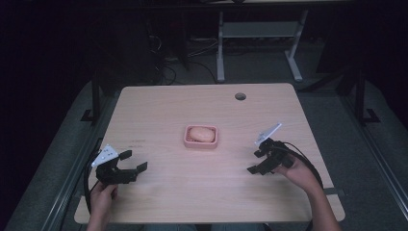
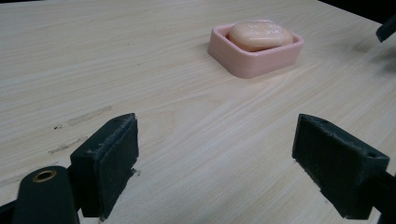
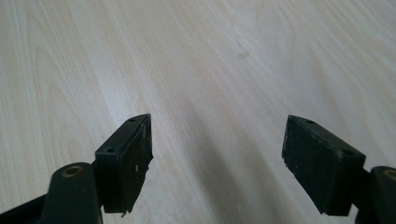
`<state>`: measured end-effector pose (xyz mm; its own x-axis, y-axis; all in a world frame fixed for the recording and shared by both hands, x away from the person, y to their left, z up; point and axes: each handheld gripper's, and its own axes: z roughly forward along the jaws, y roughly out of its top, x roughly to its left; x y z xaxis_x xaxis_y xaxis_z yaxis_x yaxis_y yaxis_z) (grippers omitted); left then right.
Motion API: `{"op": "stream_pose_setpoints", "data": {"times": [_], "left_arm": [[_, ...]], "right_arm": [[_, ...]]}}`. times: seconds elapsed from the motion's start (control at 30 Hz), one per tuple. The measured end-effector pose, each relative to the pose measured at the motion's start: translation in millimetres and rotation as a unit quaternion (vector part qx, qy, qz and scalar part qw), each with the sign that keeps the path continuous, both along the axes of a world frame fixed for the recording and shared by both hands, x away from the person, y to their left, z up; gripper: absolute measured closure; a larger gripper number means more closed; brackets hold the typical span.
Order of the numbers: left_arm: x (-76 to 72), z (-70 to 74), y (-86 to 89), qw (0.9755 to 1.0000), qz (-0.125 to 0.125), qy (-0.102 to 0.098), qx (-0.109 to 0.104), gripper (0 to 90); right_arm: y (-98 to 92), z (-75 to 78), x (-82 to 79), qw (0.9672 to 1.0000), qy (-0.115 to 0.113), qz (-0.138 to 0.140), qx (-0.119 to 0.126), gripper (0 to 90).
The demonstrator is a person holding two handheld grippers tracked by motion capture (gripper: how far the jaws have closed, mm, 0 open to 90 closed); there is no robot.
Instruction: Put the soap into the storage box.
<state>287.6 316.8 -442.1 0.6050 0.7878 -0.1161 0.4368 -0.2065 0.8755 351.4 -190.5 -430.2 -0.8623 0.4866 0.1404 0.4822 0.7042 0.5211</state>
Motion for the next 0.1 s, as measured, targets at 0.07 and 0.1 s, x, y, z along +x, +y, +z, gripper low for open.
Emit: {"op": "stream_pose_setpoints", "data": {"times": [0.07,0.1], "left_arm": [[0.4,-0.2,0.2,1.0000,0.000,-0.001,0.001,14.3],[0.4,-0.2,0.2,1.0000,0.000,0.000,0.002,14.3]], "right_arm": [[-4.0,-1.7,-6.9,0.9999,0.001,-0.009,0.008,23.1],[-6.1,-2.9,-10.1,0.9999,-0.004,-0.009,0.011,21.9]]}}
